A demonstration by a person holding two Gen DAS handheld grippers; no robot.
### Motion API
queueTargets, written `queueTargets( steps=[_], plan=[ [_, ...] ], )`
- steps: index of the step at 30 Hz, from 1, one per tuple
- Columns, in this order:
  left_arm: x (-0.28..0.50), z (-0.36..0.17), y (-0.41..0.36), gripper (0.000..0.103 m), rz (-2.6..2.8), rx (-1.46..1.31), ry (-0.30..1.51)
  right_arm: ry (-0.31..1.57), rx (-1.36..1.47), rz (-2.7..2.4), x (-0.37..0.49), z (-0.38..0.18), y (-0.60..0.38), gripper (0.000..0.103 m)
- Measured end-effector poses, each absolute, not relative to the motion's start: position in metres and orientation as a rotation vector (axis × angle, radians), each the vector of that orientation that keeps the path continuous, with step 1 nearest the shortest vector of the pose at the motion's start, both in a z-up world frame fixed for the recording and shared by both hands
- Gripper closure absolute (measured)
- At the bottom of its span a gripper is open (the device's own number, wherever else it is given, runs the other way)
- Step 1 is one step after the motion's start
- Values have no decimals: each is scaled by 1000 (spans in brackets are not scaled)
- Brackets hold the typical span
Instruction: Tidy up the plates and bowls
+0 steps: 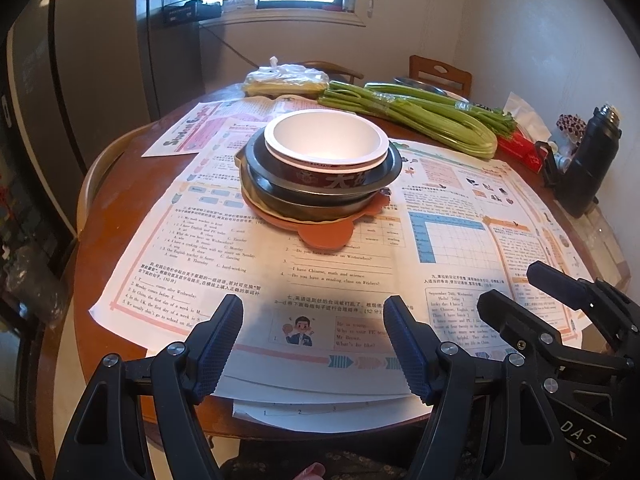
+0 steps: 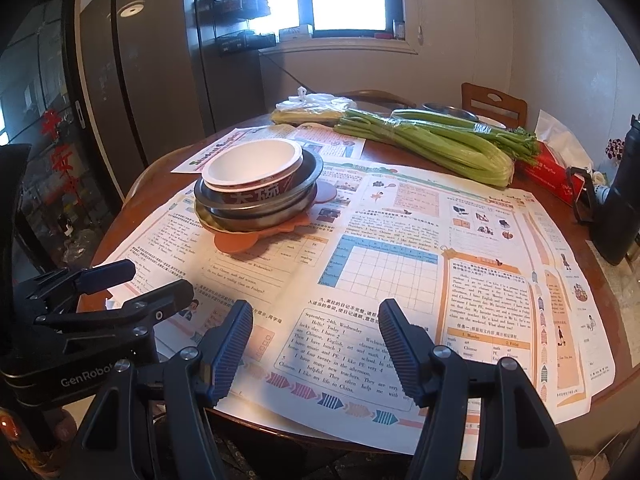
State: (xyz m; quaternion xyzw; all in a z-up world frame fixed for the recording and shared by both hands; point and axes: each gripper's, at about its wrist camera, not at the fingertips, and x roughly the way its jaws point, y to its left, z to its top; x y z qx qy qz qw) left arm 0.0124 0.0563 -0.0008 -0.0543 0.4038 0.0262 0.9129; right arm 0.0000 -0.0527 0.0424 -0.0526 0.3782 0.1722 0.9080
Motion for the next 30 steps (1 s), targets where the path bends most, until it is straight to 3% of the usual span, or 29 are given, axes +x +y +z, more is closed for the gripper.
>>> queueTargets(
  steps=[30],
  plan=[
    [13, -3, 64, 29, 72, -113, 836, 791, -110, 357, -1, 42, -51, 38]
  ],
)
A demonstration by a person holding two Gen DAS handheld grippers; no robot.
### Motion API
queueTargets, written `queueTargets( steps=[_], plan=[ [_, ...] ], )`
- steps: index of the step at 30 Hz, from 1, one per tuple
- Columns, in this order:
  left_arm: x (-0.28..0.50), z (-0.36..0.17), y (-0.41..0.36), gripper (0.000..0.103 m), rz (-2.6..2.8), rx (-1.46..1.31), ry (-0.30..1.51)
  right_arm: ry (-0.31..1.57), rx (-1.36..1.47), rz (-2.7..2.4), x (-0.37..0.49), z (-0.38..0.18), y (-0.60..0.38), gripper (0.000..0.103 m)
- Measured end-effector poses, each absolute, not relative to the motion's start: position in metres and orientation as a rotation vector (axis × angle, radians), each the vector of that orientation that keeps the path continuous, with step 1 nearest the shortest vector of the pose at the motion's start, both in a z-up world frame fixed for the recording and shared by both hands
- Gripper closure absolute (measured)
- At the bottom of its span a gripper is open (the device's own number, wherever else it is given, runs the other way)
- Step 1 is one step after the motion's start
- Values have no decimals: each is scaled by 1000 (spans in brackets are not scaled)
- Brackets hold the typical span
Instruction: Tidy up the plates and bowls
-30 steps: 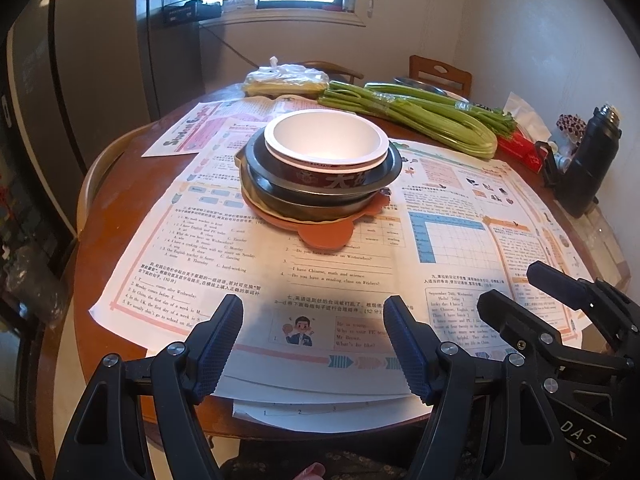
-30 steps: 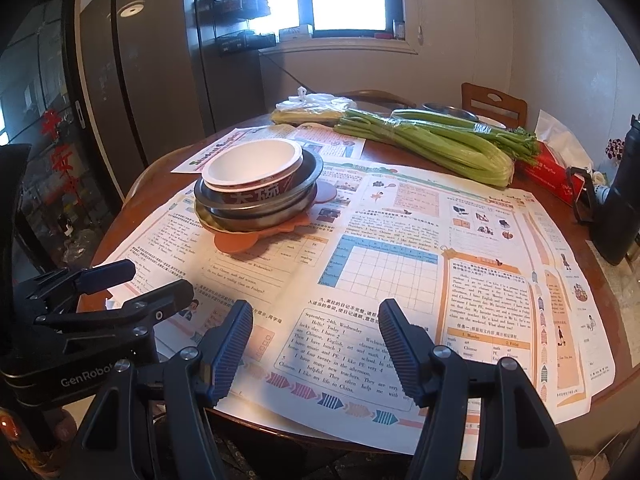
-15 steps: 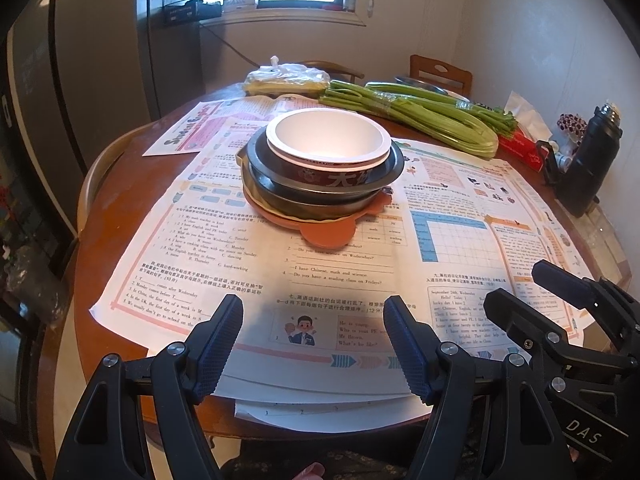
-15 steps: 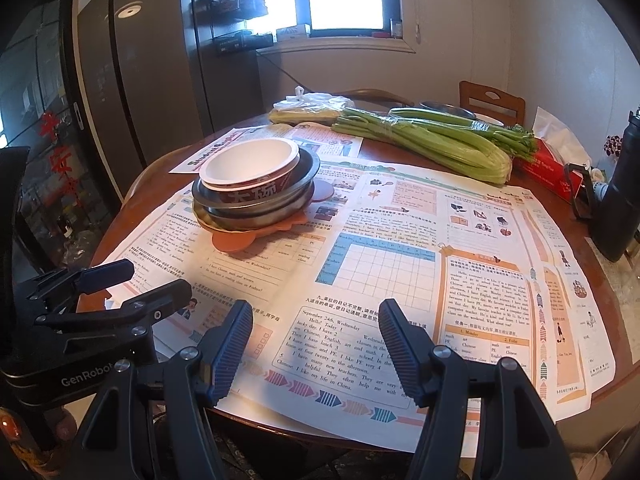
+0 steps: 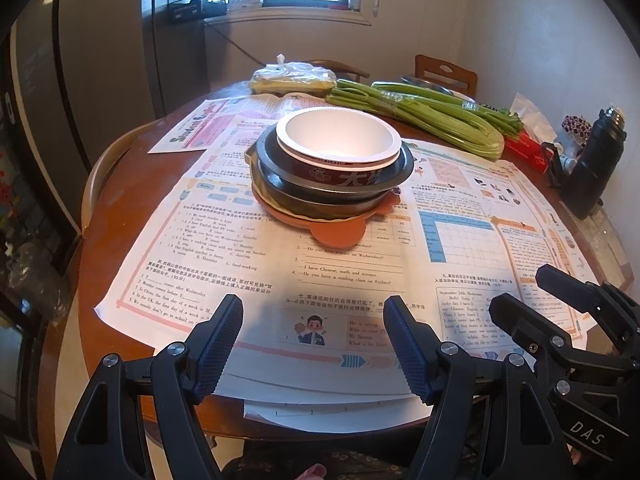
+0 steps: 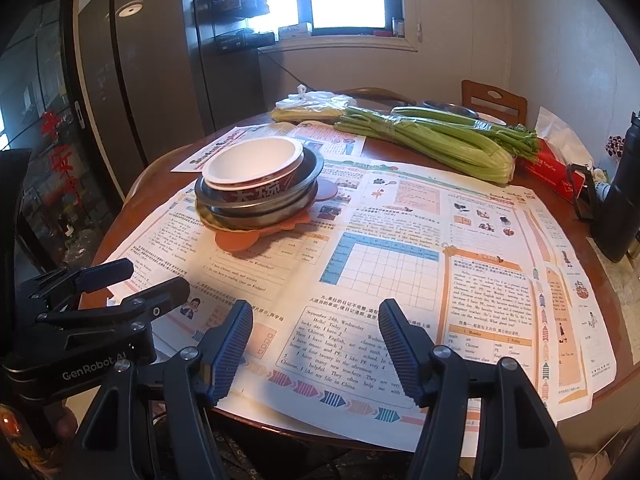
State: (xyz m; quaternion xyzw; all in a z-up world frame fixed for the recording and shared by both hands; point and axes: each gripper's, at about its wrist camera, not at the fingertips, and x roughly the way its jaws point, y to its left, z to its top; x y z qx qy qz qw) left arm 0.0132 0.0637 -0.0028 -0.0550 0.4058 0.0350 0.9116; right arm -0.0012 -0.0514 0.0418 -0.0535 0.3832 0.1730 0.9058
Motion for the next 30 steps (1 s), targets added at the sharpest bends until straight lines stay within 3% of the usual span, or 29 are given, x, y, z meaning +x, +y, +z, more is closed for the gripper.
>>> queueTargets(
  steps=[30],
  plan=[
    [13, 0, 59, 29, 69, -123, 837, 783, -95, 363, -4, 42, -63, 38]
  ],
)
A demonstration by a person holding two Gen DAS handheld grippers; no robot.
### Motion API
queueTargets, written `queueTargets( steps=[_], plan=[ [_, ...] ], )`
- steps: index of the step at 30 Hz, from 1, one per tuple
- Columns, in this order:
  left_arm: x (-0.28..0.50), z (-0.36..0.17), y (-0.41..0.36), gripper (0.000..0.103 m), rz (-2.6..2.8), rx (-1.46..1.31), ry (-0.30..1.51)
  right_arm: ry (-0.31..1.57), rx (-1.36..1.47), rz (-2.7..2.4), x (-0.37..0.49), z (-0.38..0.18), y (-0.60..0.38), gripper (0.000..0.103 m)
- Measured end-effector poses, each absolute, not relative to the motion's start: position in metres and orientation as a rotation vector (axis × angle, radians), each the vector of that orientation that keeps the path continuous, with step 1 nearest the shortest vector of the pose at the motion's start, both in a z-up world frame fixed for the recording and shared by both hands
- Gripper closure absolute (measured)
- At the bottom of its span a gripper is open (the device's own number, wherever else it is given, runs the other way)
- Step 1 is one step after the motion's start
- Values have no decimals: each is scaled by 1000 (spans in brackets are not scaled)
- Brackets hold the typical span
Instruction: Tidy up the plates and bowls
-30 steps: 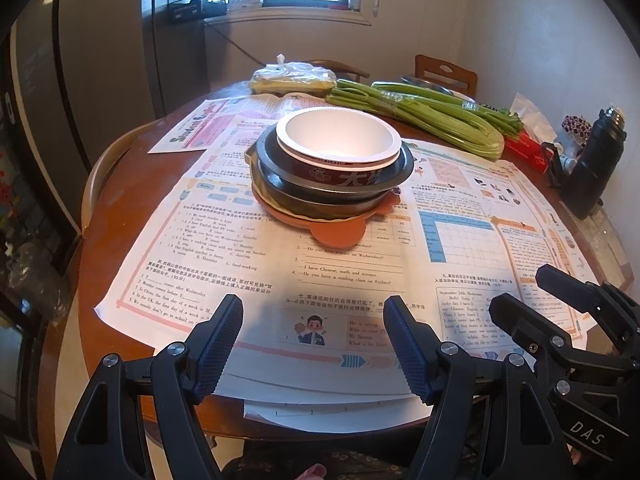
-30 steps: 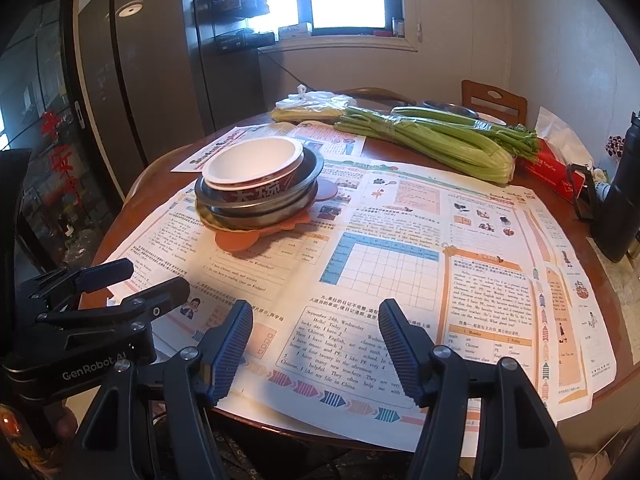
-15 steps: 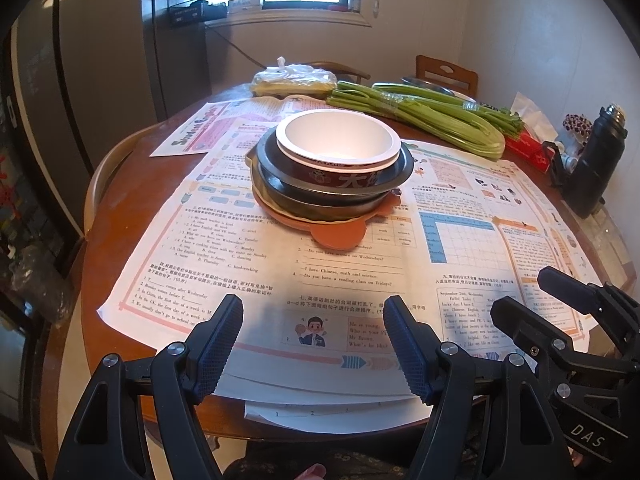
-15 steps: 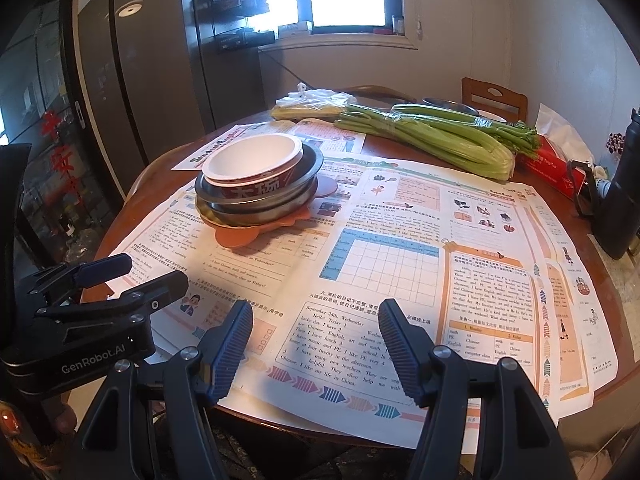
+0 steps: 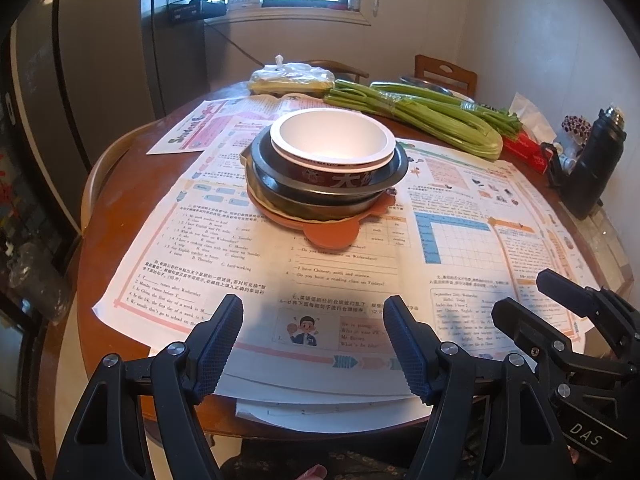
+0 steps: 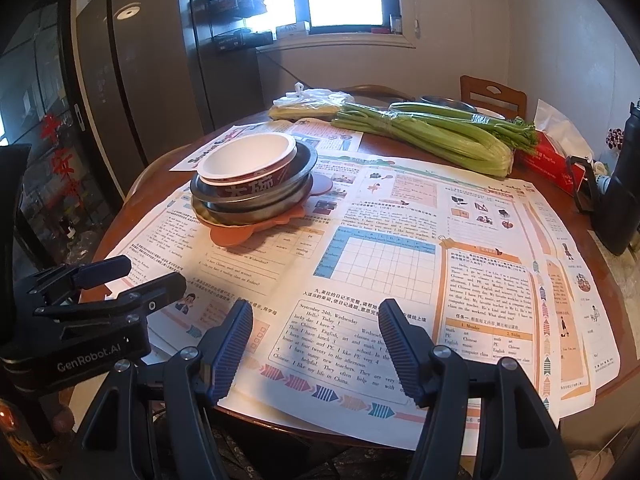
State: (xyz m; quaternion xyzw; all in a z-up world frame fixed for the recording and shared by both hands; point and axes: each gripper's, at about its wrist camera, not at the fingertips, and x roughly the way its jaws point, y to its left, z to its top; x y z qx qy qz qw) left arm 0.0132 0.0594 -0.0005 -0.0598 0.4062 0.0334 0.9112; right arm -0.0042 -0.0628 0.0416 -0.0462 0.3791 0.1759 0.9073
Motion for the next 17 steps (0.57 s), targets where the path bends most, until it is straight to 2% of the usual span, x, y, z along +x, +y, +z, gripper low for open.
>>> queueTargets(
  steps=[12, 17],
  plan=[
    [16, 9, 68, 29, 95, -161, 834, 762, -93, 364, -7, 47, -74, 38],
    [39, 21, 99, 29, 132, -181, 827, 733, -94, 363, 5, 51, -90, 38]
  ],
)
